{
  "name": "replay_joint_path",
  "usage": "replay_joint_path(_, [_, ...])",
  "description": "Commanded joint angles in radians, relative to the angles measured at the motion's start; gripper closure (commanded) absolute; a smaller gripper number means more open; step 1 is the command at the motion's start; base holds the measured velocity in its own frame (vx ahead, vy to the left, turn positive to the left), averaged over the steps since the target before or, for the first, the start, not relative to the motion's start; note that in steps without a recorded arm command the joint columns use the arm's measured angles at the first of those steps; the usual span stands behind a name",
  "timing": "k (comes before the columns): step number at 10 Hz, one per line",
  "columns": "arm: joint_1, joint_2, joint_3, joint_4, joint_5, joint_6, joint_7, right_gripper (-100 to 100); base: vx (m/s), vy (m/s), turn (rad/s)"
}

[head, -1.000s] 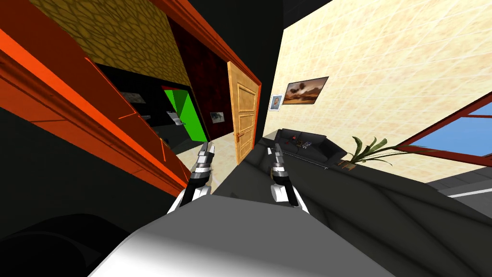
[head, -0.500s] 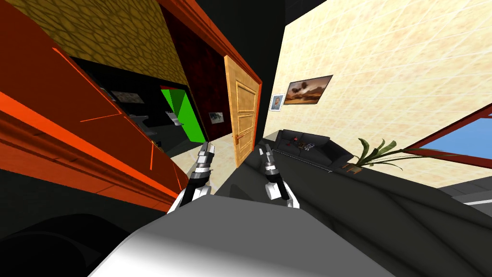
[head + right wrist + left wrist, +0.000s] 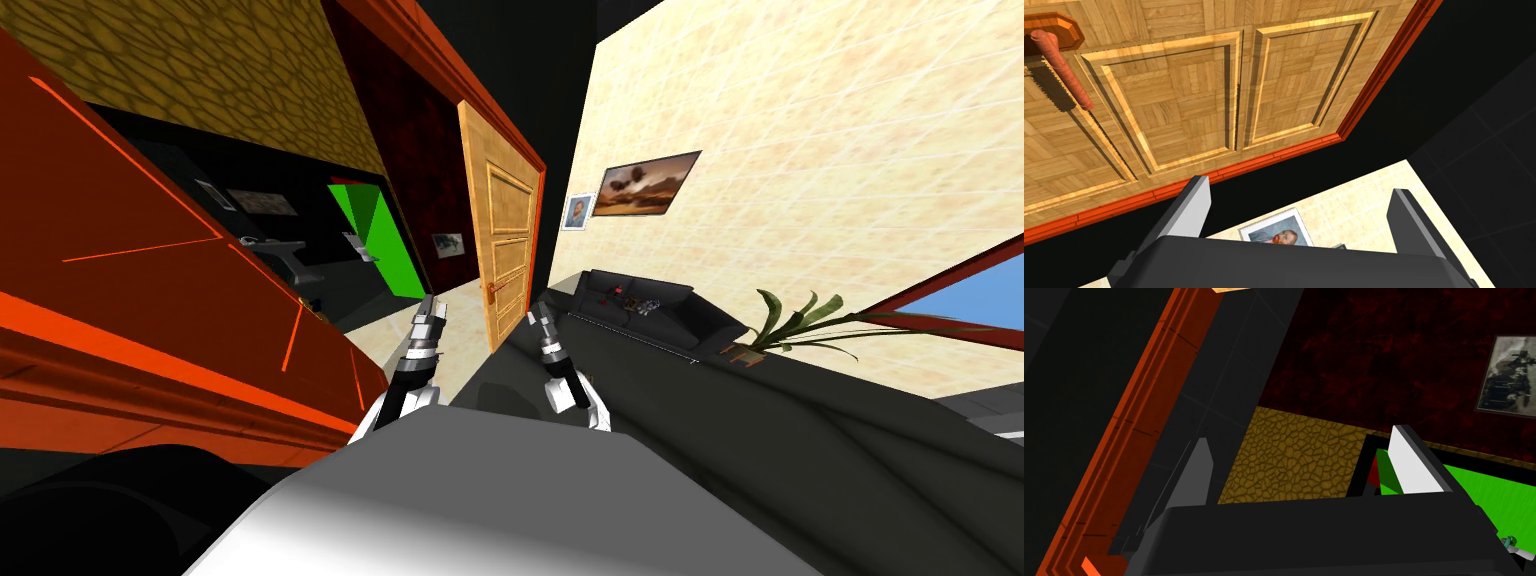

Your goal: Push the door open

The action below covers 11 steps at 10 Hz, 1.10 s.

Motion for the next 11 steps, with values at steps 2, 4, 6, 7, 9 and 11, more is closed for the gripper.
replay_joint_path(2, [-0.048, -0.021, 0.051, 0.059, -0.007, -0.005, -0.021, -100, 0.105, -0.007, 0.002])
replay_joint_path(4, [-0.084, -0.036, 0.095, 0.101, -0.012, -0.007, -0.036, -100, 0.136, -0.005, 0.001])
replay_joint_path(6, [-0.107, -0.046, 0.124, 0.13, -0.015, -0.009, -0.046, -100, 0.153, 0.002, 0.004])
replay_joint_path(7, [-0.131, -0.056, 0.154, 0.158, -0.018, -0.01, -0.056, -100, 0.142, -0.015, 0.0])
replay_joint_path(9, [-0.154, -0.066, 0.183, 0.186, -0.021, -0.011, -0.065, -100, 0.131, -0.014, 0.003])
replay_joint_path(11, [-0.189, -0.08, 0.225, 0.228, -0.026, -0.014, -0.08, -100, 0.136, -0.009, 0.001])
